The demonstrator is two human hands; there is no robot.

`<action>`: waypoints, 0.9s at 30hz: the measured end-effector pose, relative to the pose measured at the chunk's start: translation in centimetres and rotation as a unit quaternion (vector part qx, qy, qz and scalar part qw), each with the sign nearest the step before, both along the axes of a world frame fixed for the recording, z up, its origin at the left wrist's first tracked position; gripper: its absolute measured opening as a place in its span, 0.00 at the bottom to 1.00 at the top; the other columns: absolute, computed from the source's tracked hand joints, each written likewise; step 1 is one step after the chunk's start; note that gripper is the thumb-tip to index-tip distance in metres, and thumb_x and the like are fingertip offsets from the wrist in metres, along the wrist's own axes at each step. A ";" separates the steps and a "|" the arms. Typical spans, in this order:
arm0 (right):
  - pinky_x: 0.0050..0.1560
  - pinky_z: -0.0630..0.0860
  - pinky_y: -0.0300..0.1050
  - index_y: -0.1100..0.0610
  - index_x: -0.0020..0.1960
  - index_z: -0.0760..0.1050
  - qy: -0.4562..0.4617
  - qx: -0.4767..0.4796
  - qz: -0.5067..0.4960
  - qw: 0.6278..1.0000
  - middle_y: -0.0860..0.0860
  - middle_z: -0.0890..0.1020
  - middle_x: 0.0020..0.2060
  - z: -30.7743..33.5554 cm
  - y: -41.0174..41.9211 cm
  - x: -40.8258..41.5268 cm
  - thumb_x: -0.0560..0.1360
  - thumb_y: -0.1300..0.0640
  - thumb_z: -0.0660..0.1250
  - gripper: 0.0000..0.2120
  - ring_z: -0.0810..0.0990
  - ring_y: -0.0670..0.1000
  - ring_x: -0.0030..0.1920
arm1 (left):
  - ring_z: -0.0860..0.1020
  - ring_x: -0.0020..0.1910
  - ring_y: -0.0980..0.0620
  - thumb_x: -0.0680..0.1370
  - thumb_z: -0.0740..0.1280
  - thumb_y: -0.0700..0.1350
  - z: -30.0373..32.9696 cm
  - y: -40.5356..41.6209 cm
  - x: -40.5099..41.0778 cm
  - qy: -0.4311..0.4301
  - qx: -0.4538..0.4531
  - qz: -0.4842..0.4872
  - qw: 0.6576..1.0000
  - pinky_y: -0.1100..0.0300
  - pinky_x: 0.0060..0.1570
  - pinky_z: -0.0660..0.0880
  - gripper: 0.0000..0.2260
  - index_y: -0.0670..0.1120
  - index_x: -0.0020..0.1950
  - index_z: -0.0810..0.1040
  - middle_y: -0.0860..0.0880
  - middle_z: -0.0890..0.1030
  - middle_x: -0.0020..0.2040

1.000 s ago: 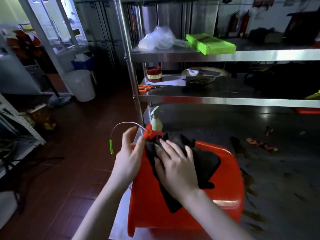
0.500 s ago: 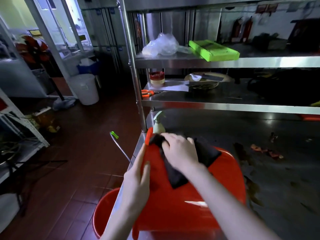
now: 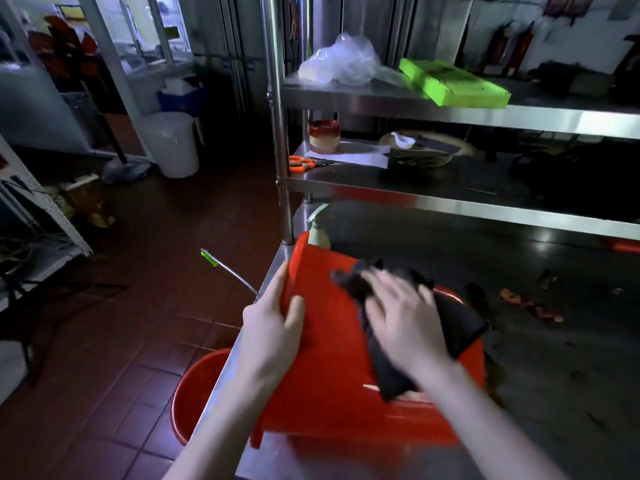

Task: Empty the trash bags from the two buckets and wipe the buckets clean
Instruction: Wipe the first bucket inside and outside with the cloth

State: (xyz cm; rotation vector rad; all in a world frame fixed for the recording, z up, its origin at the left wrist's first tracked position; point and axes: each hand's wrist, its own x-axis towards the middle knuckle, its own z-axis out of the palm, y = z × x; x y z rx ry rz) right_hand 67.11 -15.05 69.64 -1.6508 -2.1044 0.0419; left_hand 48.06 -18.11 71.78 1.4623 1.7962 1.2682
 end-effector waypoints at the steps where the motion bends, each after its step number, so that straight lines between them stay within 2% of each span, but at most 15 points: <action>1: 0.63 0.67 0.55 0.49 0.66 0.74 0.018 -0.049 -0.045 0.998 0.51 0.77 0.65 0.9 2.7 0.4 0.78 0.46 0.52 0.21 0.74 0.54 0.66 | 0.79 0.29 0.47 0.78 0.62 0.41 -0.1 -0.1 -0.1 -0.010 -0.001 -0.003 1.000 0.57 0.32 0.77 0.23 0.60 0.71 0.70 0.45 0.81 0.33; 3: 0.61 0.69 0.54 0.49 0.61 0.74 0.043 -0.216 -0.124 0.968 0.56 0.77 0.63 2.4 7.9 1.2 0.80 0.47 0.52 0.17 0.75 0.60 0.62 | 0.79 0.29 0.46 0.79 0.63 0.43 -0.1 -0.2 -0.1 -0.022 -0.001 -0.004 1.000 0.56 0.32 0.78 0.22 0.59 0.72 0.70 0.45 0.82 0.33; 4: 0.61 0.70 0.54 0.48 0.60 0.74 0.052 -0.264 -0.139 0.953 0.57 0.77 0.63 2.7 9.5 1.4 0.80 0.47 0.52 0.15 0.74 0.61 0.61 | 0.80 0.30 0.49 0.79 0.65 0.44 -0.1 -0.2 0.0 -0.016 0.000 -0.007 1.000 0.58 0.33 0.79 0.23 0.58 0.73 0.69 0.48 0.82 0.34; 5: 0.61 0.70 0.54 0.48 0.59 0.74 0.056 -0.273 -0.134 0.951 0.56 0.77 0.63 2.9 10.0 1.5 0.80 0.48 0.52 0.15 0.74 0.61 0.61 | 0.81 0.32 0.53 0.78 0.67 0.47 -0.1 -0.1 0.0 -0.005 0.001 -0.012 1.000 0.62 0.35 0.79 0.24 0.58 0.73 0.67 0.53 0.82 0.37; 6: 0.60 0.70 0.54 0.48 0.59 0.74 0.042 -0.257 -0.118 0.958 0.56 0.77 0.62 2.7 9.6 1.4 0.80 0.48 0.52 0.15 0.75 0.61 0.61 | 0.81 0.34 0.58 0.76 0.69 0.48 0.0 0.0 0.0 0.007 0.000 -0.016 1.000 0.67 0.37 0.78 0.27 0.58 0.74 0.66 0.57 0.82 0.40; 9: 0.60 0.68 0.53 0.49 0.61 0.75 -0.006 -0.051 -0.015 0.999 0.49 0.78 0.62 0.5 2.8 1.3 0.79 0.46 0.52 0.18 0.75 0.54 0.64 | 0.80 0.40 0.64 0.73 0.74 0.49 0.0 0.3 0.0 0.028 0.003 -0.012 1.000 0.75 0.42 0.74 0.33 0.59 0.75 0.64 0.61 0.80 0.45; 12: 0.68 0.60 0.53 0.47 0.72 0.69 -0.038 0.036 0.076 0.996 0.46 0.69 0.72 -2.2 -4.8 2.8 0.77 0.50 0.56 0.23 0.65 0.48 0.74 | 0.80 0.39 0.65 0.72 0.75 0.48 -0.1 0.5 0.0 0.031 0.015 -0.013 0.999 0.69 0.43 0.78 0.34 0.58 0.75 0.65 0.61 0.80 0.44; 13: 0.69 0.60 0.53 0.47 0.73 0.68 -0.033 0.048 0.069 0.996 0.47 0.69 0.73 -2.8 -5.7 3.9 0.76 0.52 0.57 0.24 0.64 0.48 0.74 | 0.81 0.39 0.65 0.72 0.75 0.47 -0.2 0.5 0.0 0.029 0.017 -0.015 0.999 0.67 0.44 0.80 0.34 0.58 0.75 0.65 0.61 0.80 0.44; 15: 0.67 0.64 0.54 0.51 0.70 0.72 0.010 0.059 -0.010 0.998 0.50 0.73 0.70 -3.5 -5.0 6.1 0.76 0.50 0.55 0.24 0.70 0.51 0.71 | 0.81 0.39 0.63 0.72 0.76 0.47 -0.3 0.5 -0.1 0.025 0.026 -0.018 0.999 0.64 0.45 0.80 0.34 0.58 0.75 0.66 0.59 0.82 0.45; 17: 0.63 0.69 0.54 0.57 0.66 0.76 0.061 0.009 -0.115 0.991 0.56 0.78 0.65 -2.4 -1.9 7.8 0.77 0.46 0.53 0.25 0.75 0.57 0.66 | 0.81 0.38 0.65 0.71 0.76 0.46 -0.5 0.0 -0.1 0.023 0.047 -0.020 0.998 0.67 0.45 0.80 0.35 0.59 0.74 0.66 0.61 0.82 0.46; 19: 0.62 0.70 0.52 0.56 0.65 0.76 0.094 -0.141 -0.193 0.966 0.59 0.76 0.66 -1.0 3.0 9.2 0.79 0.46 0.54 0.22 0.74 0.61 0.65 | 0.79 0.39 0.71 0.70 0.77 0.45 -1.0 -0.8 -0.4 0.023 0.065 -0.026 0.997 0.75 0.43 0.76 0.35 0.59 0.74 0.67 0.66 0.79 0.44; 21: 0.61 0.71 0.50 0.51 0.59 0.77 0.083 -0.295 -0.207 0.929 0.58 0.75 0.66 0.3 7.3 8.8 0.80 0.48 0.55 0.15 0.74 0.61 0.64 | 0.80 0.35 0.66 0.69 0.79 0.47 -2.1 -1.6 -1.3 0.034 0.076 -0.035 0.996 0.67 0.40 0.79 0.36 0.59 0.73 0.68 0.64 0.80 0.42; 22: 0.61 0.71 0.50 0.50 0.55 0.77 0.069 -0.326 -0.196 0.922 0.57 0.75 0.66 0.8 8.7 7.7 0.79 0.48 0.55 0.14 0.74 0.61 0.63 | 0.80 0.33 0.63 0.68 0.79 0.50 -2.7 -2.0 -1.8 0.040 0.079 -0.036 0.995 0.63 0.39 0.80 0.36 0.59 0.73 0.68 0.60 0.81 0.40; 24: 0.61 0.71 0.50 0.49 0.55 0.76 0.049 -0.328 -0.165 0.929 0.57 0.74 0.67 1.3 10.0 4.4 0.79 0.49 0.54 0.13 0.74 0.61 0.64 | 0.81 0.34 0.62 0.67 0.75 0.54 -3.6 -2.8 -2.3 0.047 0.094 -0.030 0.994 0.65 0.40 0.79 0.36 0.59 0.74 0.68 0.58 0.83 0.43; 27: 0.59 0.69 0.53 0.49 0.59 0.72 0.031 -0.240 -0.079 0.967 0.56 0.75 0.66 3.1 8.7 -2.2 0.80 0.48 0.52 0.14 0.74 0.60 0.63 | 0.80 0.40 0.67 0.69 0.72 0.55 -3.6 -3.6 -2.1 0.049 0.110 -0.020 0.992 0.77 0.41 0.72 0.33 0.57 0.74 0.67 0.63 0.81 0.47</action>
